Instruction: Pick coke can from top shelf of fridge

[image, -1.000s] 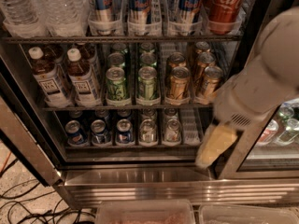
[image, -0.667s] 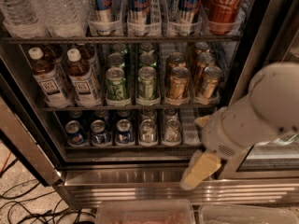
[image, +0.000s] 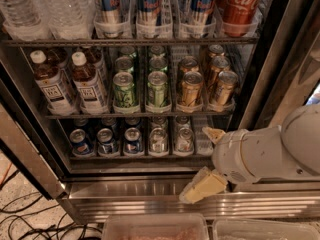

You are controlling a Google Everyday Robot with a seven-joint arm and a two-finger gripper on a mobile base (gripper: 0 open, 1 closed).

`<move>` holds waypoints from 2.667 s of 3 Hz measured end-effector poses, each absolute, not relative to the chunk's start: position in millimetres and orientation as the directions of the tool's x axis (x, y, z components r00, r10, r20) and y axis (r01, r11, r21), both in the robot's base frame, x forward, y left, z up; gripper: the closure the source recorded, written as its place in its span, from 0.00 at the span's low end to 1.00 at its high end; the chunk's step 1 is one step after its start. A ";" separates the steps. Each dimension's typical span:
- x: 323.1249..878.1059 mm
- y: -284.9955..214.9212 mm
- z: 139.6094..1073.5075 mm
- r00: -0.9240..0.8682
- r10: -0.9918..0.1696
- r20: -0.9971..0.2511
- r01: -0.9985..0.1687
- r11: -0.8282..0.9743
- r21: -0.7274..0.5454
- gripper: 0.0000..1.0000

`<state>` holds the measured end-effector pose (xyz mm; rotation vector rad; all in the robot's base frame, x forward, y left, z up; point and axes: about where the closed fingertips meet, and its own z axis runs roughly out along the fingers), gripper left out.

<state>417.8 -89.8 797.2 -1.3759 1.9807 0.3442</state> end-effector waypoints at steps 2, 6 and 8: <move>428.6 -88.1 800.2 -0.232 -0.640 -0.732 -0.859 0.488 -0.155 0.00; 506.8 -91.4 864.4 -0.071 -0.165 -0.984 -0.485 0.868 -0.111 0.00; 512.6 -48.6 912.3 0.047 0.010 -0.999 -0.400 0.916 -0.009 0.00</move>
Offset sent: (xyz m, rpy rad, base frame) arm 0.0403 -0.0027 0.0107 0.3188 -0.1138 -0.2998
